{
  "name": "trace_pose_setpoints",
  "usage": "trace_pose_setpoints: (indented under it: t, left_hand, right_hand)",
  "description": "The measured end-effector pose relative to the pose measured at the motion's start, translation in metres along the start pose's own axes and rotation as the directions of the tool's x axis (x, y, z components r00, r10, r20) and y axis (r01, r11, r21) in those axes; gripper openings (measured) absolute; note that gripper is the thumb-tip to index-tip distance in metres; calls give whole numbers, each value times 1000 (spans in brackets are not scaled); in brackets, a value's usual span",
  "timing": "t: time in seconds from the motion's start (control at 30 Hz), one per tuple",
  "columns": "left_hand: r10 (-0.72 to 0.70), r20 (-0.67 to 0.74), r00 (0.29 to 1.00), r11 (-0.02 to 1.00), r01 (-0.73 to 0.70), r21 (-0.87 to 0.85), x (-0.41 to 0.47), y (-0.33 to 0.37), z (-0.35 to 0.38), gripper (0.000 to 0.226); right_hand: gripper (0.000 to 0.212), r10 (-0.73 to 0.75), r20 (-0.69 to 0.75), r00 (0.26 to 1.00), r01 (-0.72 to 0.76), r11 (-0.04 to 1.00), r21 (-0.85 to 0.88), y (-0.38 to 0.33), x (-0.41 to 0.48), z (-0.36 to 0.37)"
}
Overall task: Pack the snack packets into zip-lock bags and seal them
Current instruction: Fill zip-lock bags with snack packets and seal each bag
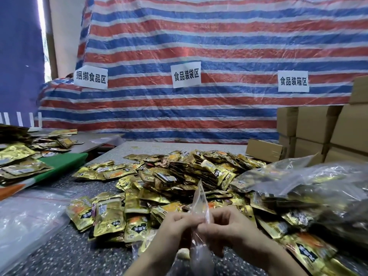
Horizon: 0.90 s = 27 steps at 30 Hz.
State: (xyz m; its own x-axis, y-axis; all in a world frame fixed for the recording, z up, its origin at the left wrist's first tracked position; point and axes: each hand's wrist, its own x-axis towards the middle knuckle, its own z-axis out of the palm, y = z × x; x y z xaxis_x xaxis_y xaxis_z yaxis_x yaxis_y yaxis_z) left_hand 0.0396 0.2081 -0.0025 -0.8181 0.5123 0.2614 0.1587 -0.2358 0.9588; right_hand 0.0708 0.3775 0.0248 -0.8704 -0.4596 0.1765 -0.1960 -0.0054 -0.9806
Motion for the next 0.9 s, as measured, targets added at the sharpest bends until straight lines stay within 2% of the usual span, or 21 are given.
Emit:
trace_pose_setpoints:
  t: [0.07, 0.13, 0.17, 0.27, 0.33, 0.4, 0.43, 0.53, 0.6, 0.63, 0.7, 0.77, 0.8, 0.83, 0.9]
  left_hand:
    - [30, -40, 999, 999, -31, -22, 1, -1, -2, 58]
    - [67, -144, 987, 996, -75, -48, 0, 2, -6, 35]
    - [88, -206, 975, 994, -100, -49, -1, 4, -8, 31]
    - [173, -339, 925, 984, -177, 18, 0, 4, -15, 32]
    - [231, -372, 899, 973, -222, 69, 1, 2, -14, 35]
    - [286, -396, 873, 958, -260, 118, 2, -1, -13, 35]
    - [317, -406, 857, 948, -278, 153, 2, -3, -14, 37]
    - [340, -425, 839, 938, -271, 215, 4, -8, -21, 41]
    - [312, -446, 839, 948, -247, 200, 5, -9, -25, 35]
    - [302, -457, 837, 953, -245, 181, 5, -9, -26, 34]
    - [290, -487, 824, 957, -250, 146, 4, -6, -28, 33]
    - [291, -542, 789, 955, -273, 116, 4, -3, -30, 36]
    - [297, -569, 767, 951, -289, 107, 4, -2, -31, 38]
    - [306, -591, 746, 947, -305, 106, 4, -2, -32, 38]
    - [323, -615, 719, 939, -325, 113, 3, -1, -33, 37]
  right_hand:
    - [16, 13, -54, 998, -11, 999, 41, 2, 0, -2]
    - [24, 9, -191, 981, 8, 996, 88, 5, 1, -7]
    - [21, -9, -274, 962, 36, 995, 95, 5, 2, -9]
    - [21, -67, -514, 855, 107, 993, 48, 7, 3, -15]
    - [23, -104, -595, 797, 130, 991, 1, 10, 4, -16]
    - [24, -117, -595, 795, 129, 991, -23, 11, 4, -15]
    - [23, -113, -562, 820, 124, 992, -20, 10, 3, -15]
    - [24, -75, -330, 941, 92, 995, 36, 4, -2, -14]
    - [34, -93, -222, 971, 107, 993, 53, 2, -4, -13]
    - [39, -113, -242, 964, 129, 990, 52, 3, -3, -12]
    - [43, -199, -415, 888, 188, 980, -67, 8, -1, -14]
    - [27, -339, -535, 774, 124, 909, -397, 17, 1, -21]
    - [15, -374, -519, 768, 36, 835, -550, 21, 2, -26]
    - [15, -372, -471, 800, -51, 740, -671, 26, 3, -29]
    - [35, -333, -368, 868, -120, 579, -806, 38, 6, -34]
